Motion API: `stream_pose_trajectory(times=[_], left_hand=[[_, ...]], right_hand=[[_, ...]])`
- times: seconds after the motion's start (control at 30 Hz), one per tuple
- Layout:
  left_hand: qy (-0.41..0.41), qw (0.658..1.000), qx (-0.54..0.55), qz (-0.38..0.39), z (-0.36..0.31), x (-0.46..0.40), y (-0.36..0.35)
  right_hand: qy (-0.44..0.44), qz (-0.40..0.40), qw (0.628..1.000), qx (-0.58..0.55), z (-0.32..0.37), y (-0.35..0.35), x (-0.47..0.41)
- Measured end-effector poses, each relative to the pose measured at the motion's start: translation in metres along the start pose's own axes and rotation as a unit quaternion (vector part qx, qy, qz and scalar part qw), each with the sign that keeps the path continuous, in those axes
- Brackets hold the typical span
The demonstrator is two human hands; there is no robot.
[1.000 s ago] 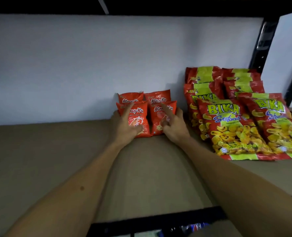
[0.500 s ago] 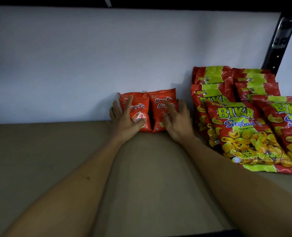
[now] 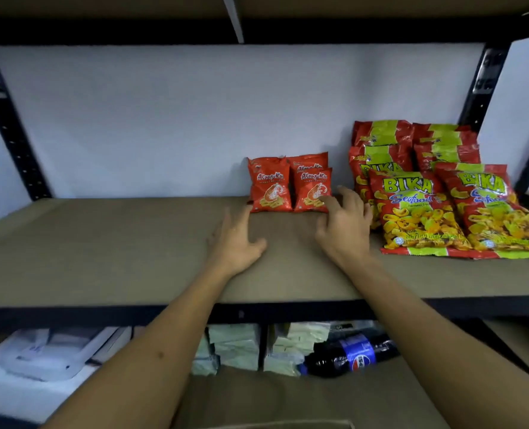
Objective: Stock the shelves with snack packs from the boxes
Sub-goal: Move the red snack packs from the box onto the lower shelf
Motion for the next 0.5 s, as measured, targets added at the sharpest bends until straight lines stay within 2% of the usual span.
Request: stream_pose_trajectory(times=[0.1, 0.2, 0.3, 0.4, 0.43, 0.5], left_hand=[[-0.055, 0.998, -0.040, -0.010, -0.031, 0.042, 0.026], [-0.138, 0.985, -0.062, -0.076, -0.053, 0.087, 0.060], [-0.204, 0.963, -0.097, -0.149, -0.044, 0.146, 0.067], [-0.207, 0.962, -0.110, -0.141, -0.016, 0.206, 0.045], [-0.194, 0.969, -0.086, -0.124, -0.005, 0.226, 0.034], [-0.127, 0.990, -0.028, -0.057, 0.029, 0.267, 0.000]], right_hand=[[-0.036, -0.036, 0.999, -0.021, 0.005, 0.045, 0.027], [-0.074, -0.095, 0.988, -0.101, 0.016, 0.079, 0.066], [-0.021, -0.122, 0.988, -0.094, 0.038, 0.078, 0.129], [0.002, -0.056, 0.989, -0.140, 0.041, 0.057, 0.201], [-0.019, -0.019, 0.985, -0.170, 0.035, 0.044, 0.230], [-0.088, 0.106, 0.967, -0.213, 0.024, 0.018, 0.287]])
Point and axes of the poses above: each hand's wrist, its own x-axis away from the middle knuckle, its own y-axis out of the back of the hand, z = x × y, the point moved 6 cm from there along -x, towards the middle knuckle, and after that the axes turned 10 degrees about x, right-handed, at the moved point
